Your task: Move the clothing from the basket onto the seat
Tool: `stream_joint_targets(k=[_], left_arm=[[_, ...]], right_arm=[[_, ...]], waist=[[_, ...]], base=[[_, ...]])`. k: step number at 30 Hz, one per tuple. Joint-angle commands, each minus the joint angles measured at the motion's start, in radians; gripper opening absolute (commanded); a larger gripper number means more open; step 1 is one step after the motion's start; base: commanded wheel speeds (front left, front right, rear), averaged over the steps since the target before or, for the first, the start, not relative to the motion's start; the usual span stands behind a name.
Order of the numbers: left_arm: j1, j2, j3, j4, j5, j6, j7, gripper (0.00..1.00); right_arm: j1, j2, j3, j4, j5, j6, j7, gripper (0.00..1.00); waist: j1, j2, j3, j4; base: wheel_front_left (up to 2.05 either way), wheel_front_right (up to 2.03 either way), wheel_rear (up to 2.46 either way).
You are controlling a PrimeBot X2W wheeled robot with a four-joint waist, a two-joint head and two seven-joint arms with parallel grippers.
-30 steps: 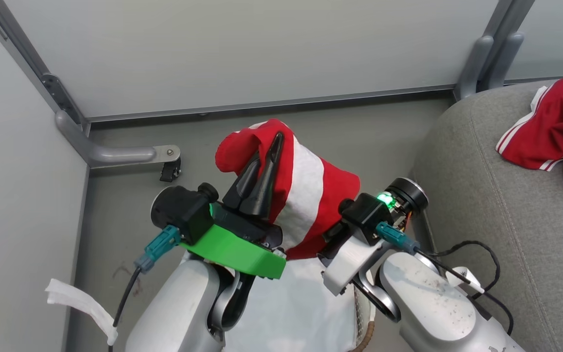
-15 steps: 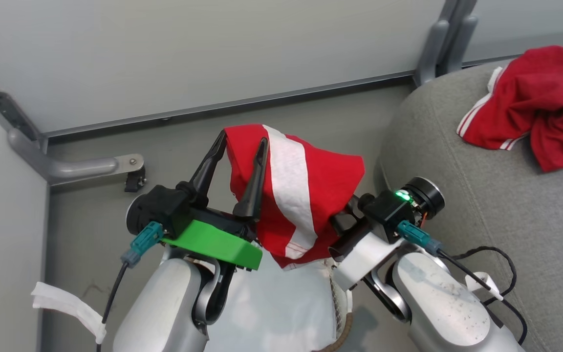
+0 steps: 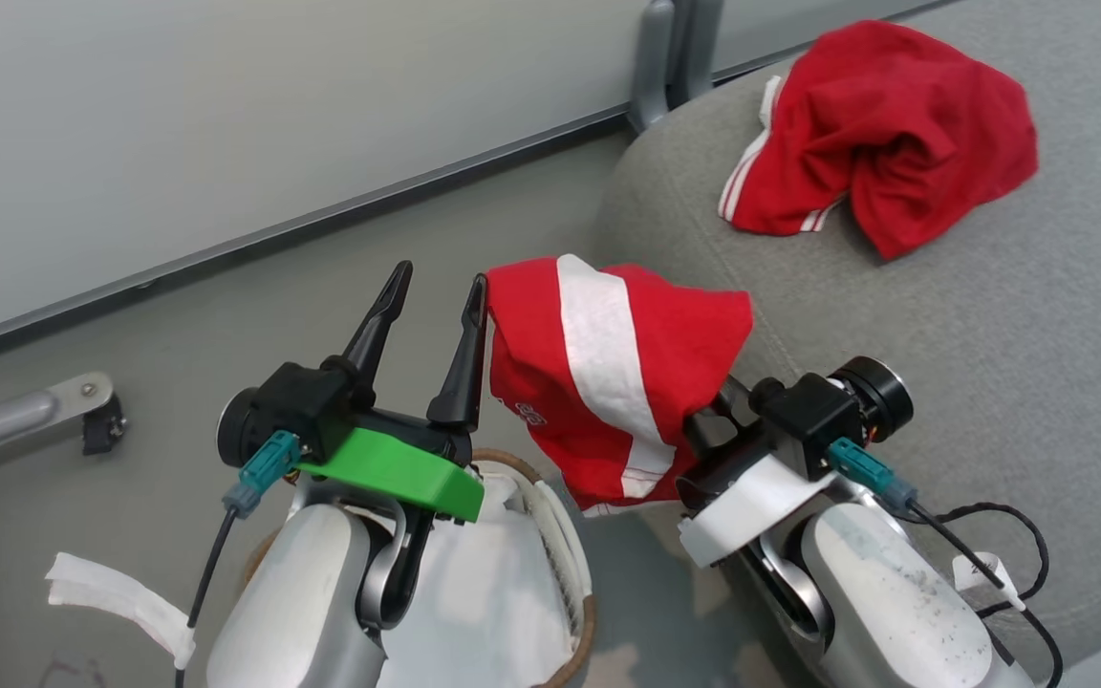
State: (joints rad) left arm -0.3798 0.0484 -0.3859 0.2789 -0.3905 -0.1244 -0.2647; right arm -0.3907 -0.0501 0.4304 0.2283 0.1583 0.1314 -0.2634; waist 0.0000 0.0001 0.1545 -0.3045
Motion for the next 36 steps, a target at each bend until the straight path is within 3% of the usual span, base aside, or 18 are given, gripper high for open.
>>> stream_joint_targets(k=[1,9,16,36], left_arm=[[0.007,0.005,0.009,0.006,0.009,-0.006,0.001,1.0],[0.023,0.005,0.004,0.025,0.007,-0.007,0.001,1.0],[0.018,0.005,-0.022,0.027,0.01,-0.007,0.001,1.0],[-0.185,0.01,-0.169,0.013,0.058,-0.007,0.001,1.0]], right_arm=[[0.018,-0.002,-0.003,-0.01,0.007,-0.001,-0.002,0.0],[0.061,-0.002,-0.056,-0.036,-0.006,-0.001,-0.002,0.0],[0.044,-0.042,-0.124,-0.054,-0.041,-0.001,-0.002,0.0],[-0.461,-0.368,-0.404,0.1,-0.106,-0.001,-0.002,0.0]], waist=[[0.0,-0.0001,0.017,-0.101],[0.0,-0.0001,0.013,-0.191],[0.0,-0.0001,0.042,-0.202],[0.0,-0.0001,0.379,-0.014]], base=[[0.0,0.0,0.0],[0.0,0.0,0.0],[0.0,0.0,0.0],[0.0,0.0,0.0]])
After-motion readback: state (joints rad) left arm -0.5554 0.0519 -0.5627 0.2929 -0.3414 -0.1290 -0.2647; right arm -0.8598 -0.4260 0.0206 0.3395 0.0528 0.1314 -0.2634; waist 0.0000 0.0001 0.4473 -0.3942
